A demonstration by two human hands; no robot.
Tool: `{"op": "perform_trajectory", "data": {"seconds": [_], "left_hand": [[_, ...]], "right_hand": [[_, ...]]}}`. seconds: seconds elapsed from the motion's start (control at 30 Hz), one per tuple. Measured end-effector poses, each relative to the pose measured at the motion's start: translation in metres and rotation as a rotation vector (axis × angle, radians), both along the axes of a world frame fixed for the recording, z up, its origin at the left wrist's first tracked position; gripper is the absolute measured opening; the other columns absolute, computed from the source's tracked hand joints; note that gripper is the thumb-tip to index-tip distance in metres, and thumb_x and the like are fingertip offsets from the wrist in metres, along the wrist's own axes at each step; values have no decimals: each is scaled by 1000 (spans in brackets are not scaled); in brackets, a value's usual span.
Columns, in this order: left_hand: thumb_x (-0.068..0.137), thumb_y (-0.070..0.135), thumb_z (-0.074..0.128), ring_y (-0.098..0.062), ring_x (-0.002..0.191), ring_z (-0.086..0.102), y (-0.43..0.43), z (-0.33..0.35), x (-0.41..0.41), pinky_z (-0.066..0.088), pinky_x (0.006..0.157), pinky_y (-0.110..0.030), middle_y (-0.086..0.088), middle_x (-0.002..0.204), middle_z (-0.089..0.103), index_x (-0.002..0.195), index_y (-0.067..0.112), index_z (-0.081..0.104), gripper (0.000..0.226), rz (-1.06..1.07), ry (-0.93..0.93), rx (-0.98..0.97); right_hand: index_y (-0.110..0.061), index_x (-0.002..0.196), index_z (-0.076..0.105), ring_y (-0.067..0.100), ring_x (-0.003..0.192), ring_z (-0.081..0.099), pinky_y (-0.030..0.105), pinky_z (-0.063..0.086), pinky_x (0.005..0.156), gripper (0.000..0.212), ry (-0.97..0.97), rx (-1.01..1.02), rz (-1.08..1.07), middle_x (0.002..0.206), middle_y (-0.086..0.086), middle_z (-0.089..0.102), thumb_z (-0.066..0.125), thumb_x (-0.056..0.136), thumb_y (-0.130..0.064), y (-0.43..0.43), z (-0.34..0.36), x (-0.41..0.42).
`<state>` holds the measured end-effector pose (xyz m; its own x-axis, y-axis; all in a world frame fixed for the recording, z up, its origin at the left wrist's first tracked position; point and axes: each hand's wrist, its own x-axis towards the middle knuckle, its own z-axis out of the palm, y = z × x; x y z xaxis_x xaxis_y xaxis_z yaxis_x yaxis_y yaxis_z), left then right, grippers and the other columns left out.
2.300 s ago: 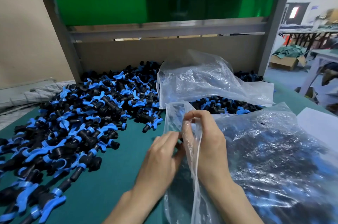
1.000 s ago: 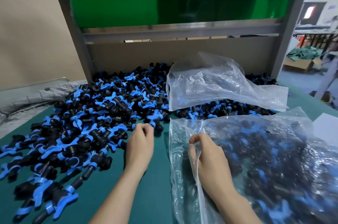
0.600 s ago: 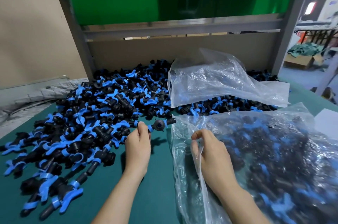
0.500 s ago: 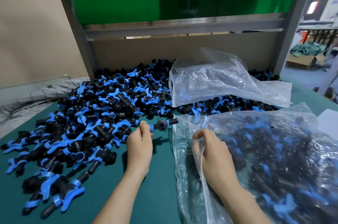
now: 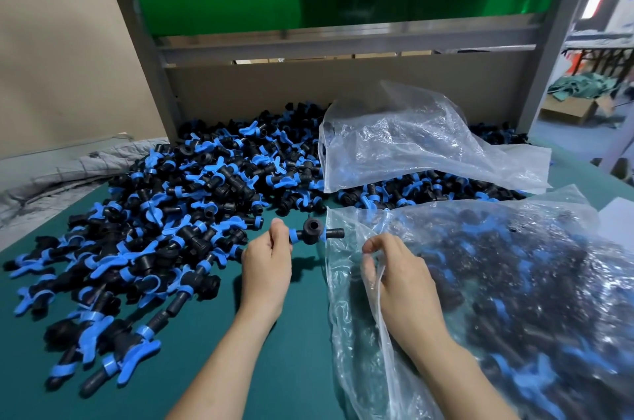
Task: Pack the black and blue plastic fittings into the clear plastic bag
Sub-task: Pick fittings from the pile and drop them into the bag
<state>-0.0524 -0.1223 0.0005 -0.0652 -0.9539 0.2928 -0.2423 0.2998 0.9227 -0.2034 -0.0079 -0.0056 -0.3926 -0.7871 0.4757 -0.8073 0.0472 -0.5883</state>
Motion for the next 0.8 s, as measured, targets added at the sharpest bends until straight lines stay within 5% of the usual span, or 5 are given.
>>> {"op": "perform_trajectory", "data": {"seconds": [0.43, 0.6, 0.8], "left_hand": [[102, 47, 32, -19, 51, 32, 0, -1, 2, 26, 52, -33, -6, 53, 31, 56, 12, 37, 58, -25, -4, 13], [102, 44, 31, -1, 40, 44, -3, -5, 0, 29, 43, -24, 7, 42, 39, 56, 13, 36, 56, 5, -32, -5], [100, 44, 33, -14, 48, 41, -6, -7, -1, 32, 53, -30, 11, 41, 44, 48, 21, 37, 57, -3, 0, -7]], "right_hand": [[-38, 95, 45, 6, 76, 49, 33, 35, 70, 6, -10, -3, -2, 94, -18, 56, 48, 99, -34, -1, -1, 1], [-37, 95, 45, 6, 75, 45, 33, 33, 71, 8, -5, -5, -11, 93, -18, 55, 49, 99, -33, 0, -1, 2], [-37, 96, 45, -22, 85, 38, 32, 31, 73, 8, -3, 4, -27, 92, -19, 53, 50, 100, -32, -1, -1, 3]]}}
